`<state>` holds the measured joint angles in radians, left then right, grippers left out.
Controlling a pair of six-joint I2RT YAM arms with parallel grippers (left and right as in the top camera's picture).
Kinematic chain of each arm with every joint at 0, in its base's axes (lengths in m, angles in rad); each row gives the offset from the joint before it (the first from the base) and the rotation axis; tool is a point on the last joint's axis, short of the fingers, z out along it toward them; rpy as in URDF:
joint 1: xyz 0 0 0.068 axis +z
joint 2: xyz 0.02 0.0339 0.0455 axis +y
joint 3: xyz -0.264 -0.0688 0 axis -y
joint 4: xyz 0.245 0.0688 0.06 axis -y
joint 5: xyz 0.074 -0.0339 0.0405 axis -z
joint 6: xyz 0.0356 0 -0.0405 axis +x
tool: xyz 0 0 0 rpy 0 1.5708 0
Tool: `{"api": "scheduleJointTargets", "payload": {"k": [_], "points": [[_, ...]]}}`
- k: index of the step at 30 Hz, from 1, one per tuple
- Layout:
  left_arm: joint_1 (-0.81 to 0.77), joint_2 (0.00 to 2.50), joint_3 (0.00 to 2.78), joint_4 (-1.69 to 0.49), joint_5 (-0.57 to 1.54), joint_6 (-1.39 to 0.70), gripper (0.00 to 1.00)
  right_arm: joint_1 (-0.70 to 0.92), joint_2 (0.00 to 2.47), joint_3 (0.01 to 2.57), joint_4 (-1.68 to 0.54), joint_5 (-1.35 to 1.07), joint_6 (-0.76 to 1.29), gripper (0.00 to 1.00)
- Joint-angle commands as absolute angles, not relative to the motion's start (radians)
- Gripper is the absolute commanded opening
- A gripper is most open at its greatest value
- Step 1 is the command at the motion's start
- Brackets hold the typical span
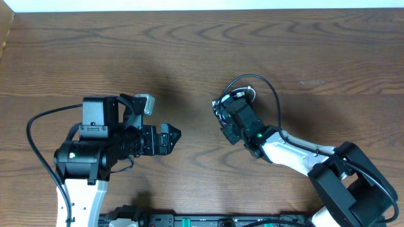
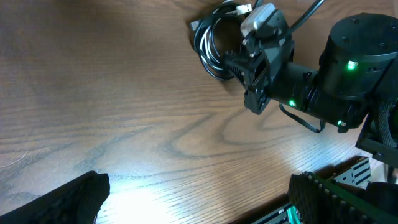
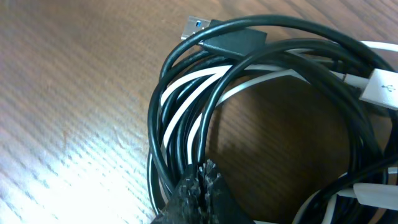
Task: Untangle cables
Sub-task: 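Lift the cable bundle with the right gripper toward the center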
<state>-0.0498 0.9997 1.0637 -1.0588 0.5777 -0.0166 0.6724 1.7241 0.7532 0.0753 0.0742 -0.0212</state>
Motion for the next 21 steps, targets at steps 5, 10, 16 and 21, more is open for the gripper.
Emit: {"api": "scheduleJointTargets", "payload": {"k": [5,10,16,21], "points": [[-0.052,0.999,1.084,-1.062,0.587,0.007,0.98,0.672,1.596,0.752,0.121,0.034,0.123,0.01],[-0.052,0.999,1.084,-1.062,0.588,0.008,0.98,0.672,1.391,0.757,0.159,0.023,0.123,0.01],[-0.052,0.999,1.081,-1.061,0.675,0.075,0.99,0.671,1.22,0.757,0.177,0.108,0.115,0.01],[-0.052,0.999,1.074,-1.061,0.681,0.086,0.98,0.657,1.235,0.757,0.034,0.212,0.06,0.35]]}}
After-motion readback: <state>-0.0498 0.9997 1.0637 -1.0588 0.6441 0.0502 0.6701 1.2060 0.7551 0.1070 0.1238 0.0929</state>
